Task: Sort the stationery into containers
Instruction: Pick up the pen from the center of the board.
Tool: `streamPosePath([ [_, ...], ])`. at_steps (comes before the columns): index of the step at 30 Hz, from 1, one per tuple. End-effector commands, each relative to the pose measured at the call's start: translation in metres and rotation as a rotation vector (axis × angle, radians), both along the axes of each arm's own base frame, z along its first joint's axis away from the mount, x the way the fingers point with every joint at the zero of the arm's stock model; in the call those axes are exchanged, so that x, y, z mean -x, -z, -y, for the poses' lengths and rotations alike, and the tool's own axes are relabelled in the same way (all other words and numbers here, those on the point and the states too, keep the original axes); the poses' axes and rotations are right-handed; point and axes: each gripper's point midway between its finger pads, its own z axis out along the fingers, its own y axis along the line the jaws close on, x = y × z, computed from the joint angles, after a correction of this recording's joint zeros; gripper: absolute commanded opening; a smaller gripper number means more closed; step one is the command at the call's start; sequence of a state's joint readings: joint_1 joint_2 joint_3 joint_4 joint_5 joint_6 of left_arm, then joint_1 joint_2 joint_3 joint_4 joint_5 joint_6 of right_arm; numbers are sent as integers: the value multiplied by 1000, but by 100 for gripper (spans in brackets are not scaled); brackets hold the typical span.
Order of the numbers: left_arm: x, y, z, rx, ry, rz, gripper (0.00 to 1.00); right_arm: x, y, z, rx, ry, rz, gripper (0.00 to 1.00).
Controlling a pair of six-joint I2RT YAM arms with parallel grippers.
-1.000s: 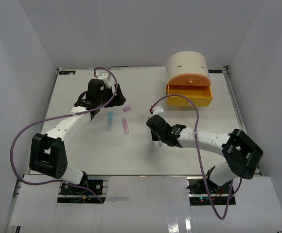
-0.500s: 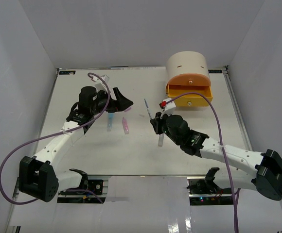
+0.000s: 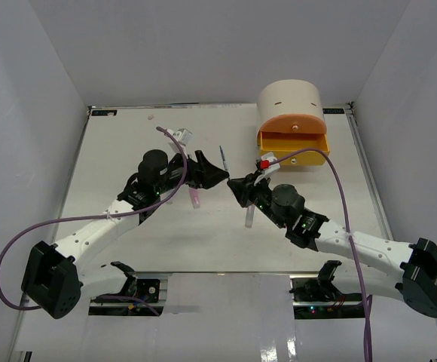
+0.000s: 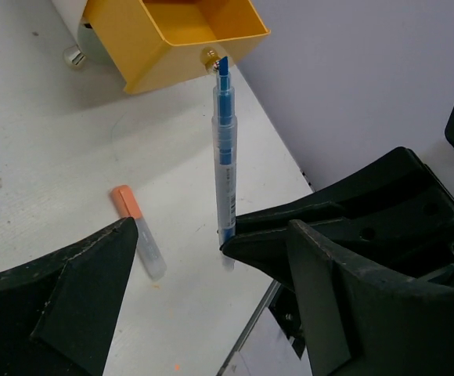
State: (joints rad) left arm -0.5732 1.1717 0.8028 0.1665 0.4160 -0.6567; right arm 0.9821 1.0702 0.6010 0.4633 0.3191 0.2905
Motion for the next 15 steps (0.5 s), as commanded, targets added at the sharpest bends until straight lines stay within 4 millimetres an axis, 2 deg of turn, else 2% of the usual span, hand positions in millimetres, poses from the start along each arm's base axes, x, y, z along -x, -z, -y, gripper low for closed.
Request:
streamPosePath([
  [1,-2,-26,5,87,-40,78,86,3,-33,-5,-158,-19,45,8],
  [8,0,-42,10,171,-63,135,78,8,-36,-6,-267,-34,26,8],
  [15,-2,-36,16,172,-68,125,72,7,-42,-7,-356,-27,14,8],
])
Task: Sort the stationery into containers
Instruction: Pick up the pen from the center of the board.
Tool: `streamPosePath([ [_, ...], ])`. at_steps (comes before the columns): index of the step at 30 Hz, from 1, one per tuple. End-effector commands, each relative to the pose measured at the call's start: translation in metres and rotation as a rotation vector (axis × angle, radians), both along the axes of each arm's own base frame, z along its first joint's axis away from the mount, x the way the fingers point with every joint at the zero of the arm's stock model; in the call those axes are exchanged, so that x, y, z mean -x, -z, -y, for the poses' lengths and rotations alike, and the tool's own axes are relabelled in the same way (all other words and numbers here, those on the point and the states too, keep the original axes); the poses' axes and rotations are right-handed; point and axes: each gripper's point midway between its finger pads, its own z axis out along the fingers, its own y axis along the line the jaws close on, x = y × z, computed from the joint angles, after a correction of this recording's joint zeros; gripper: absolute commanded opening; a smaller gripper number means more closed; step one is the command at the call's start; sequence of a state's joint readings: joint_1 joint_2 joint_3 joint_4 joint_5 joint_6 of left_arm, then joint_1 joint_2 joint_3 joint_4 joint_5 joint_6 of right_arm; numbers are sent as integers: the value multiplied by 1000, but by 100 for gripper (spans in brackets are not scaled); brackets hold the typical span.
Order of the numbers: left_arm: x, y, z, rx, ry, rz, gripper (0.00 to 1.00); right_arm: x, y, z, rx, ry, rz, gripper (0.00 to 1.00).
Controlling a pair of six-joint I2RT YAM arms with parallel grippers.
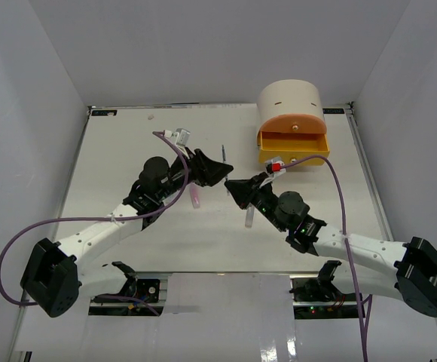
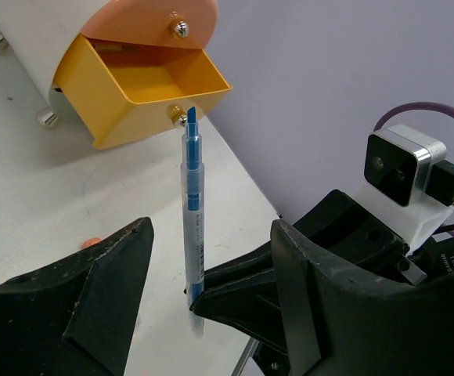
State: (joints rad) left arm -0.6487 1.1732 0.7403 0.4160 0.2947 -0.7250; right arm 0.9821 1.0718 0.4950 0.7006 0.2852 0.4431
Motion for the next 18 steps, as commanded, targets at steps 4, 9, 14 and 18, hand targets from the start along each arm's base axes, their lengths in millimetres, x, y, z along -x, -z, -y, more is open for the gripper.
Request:
streamPosePath([
  [4,-1,-6,2,25,-20,24,68,-2,-35,-2,-153,6,41,8],
  [9,-2,-1,3,4,-17,22,62,-1,-38,-3,-154,1,50,8],
  [14,1,1,7,-1,7,30,55,-1,-38,-5,-150,-7,52,8],
  [18,3,1,9,-11,27,36,48,-1,-38,-7,-145,-17,52,8],
])
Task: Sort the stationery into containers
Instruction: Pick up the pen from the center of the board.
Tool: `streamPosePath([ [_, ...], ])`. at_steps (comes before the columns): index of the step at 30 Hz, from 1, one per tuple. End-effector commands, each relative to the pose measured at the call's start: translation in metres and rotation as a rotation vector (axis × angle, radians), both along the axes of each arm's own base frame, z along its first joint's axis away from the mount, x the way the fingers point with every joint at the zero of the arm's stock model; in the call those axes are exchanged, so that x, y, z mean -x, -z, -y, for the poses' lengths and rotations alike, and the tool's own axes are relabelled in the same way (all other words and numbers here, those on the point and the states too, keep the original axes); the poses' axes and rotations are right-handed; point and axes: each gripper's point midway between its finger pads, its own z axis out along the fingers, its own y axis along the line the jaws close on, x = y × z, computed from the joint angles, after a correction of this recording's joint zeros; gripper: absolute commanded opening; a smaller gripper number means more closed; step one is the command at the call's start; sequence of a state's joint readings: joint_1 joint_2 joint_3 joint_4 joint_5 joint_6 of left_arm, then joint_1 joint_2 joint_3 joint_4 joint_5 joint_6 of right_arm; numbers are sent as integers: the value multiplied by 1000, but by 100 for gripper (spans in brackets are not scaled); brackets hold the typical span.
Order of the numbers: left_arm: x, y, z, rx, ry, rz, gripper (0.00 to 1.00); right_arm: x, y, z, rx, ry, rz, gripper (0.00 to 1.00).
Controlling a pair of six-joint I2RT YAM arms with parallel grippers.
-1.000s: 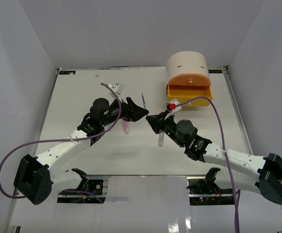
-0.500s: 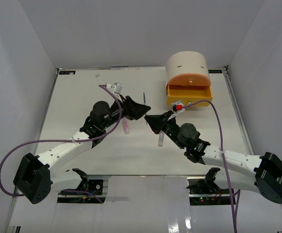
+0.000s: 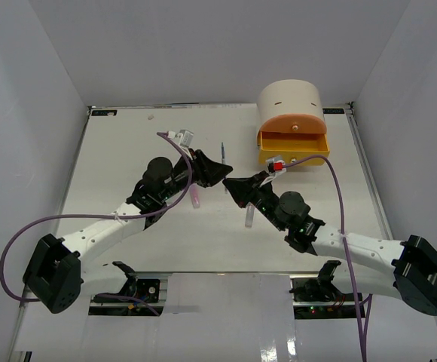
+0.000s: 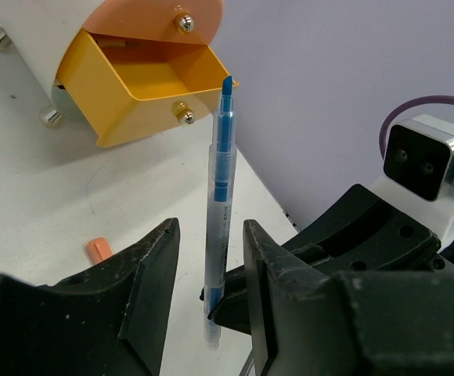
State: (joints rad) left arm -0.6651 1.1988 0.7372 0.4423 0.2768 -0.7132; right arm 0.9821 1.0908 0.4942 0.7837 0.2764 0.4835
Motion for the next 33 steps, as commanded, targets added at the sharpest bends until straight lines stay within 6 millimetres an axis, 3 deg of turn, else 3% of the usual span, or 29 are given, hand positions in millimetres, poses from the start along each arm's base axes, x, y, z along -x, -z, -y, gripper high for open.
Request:
streamPosePath([
  [1,5,-4,5,-4,36,30,47,-1,-24,-2,-63,-3,45,8],
  [9,8,1,9,-16,59,27,39,0,-24,-2,-64,-6,46,8],
  [17,7,1,8,-34,57,43,14,0,-19,-4,-45,-11,40,8],
  [20,7,5,7,-54,56,46,11,-1,-13,-1,-29,0,33,12],
  [25,4,13,2,-102,34,42,6,-2,0,-1,45,3,13,47],
  [27,0,15,-1,-137,19,57,3,-3,5,2,85,12,24,54],
  [30,-14,20,-16,-209,-55,40,0,-3,15,9,144,28,29,73],
  [31,-22,28,-26,-248,-88,15,0,-4,18,11,176,34,38,88],
  [32,-26,29,-33,-267,-105,11,0,-5,27,14,222,47,20,96],
  [33,-30,29,-39,-283,-119,10,0,-7,33,15,253,53,11,96],
])
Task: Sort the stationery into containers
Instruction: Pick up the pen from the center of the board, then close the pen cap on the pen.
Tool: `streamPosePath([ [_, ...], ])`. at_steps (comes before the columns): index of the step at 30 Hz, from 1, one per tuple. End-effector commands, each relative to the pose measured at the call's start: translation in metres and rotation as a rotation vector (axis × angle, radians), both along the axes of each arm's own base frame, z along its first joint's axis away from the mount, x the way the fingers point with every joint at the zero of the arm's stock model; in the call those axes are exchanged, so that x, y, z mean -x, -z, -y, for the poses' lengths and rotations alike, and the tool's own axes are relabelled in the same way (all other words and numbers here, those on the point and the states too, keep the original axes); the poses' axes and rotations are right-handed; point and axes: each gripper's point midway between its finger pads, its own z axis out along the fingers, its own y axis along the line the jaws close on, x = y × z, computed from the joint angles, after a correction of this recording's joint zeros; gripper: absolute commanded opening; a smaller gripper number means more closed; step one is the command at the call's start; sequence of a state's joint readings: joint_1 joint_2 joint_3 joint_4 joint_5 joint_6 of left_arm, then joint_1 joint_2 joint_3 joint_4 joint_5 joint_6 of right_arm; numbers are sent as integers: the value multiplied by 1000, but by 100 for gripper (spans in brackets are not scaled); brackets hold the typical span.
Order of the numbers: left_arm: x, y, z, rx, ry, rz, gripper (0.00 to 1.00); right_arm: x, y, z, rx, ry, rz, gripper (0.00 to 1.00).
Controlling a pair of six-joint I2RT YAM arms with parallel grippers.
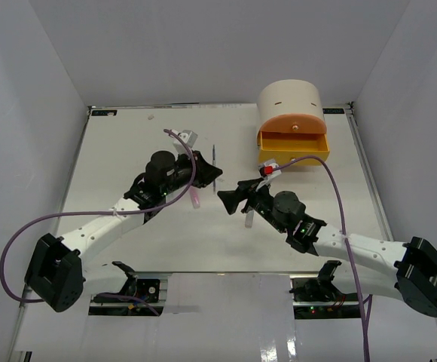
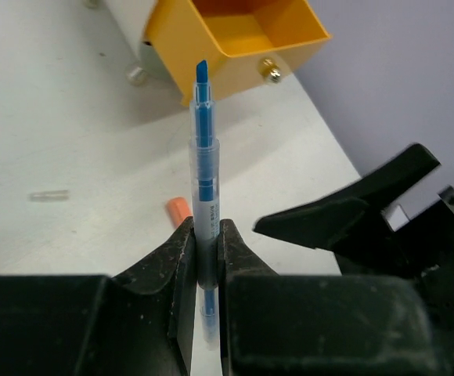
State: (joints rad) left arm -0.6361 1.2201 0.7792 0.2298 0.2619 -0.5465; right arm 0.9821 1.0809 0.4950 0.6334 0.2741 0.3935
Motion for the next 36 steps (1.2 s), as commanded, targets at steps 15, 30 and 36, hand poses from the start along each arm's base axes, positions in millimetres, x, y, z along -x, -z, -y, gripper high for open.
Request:
streamPosePath([
  [15,-52,9,-145,-295,-268,20,0,-82,38,-14,561,-193,-60,99],
  [30,-43,22,-167,-380,-339,66,0,-144,138,-48,941,-415,-217,66],
  [36,-42,19,-168,-374,-342,76,0,-156,156,-53,992,-435,-218,59],
])
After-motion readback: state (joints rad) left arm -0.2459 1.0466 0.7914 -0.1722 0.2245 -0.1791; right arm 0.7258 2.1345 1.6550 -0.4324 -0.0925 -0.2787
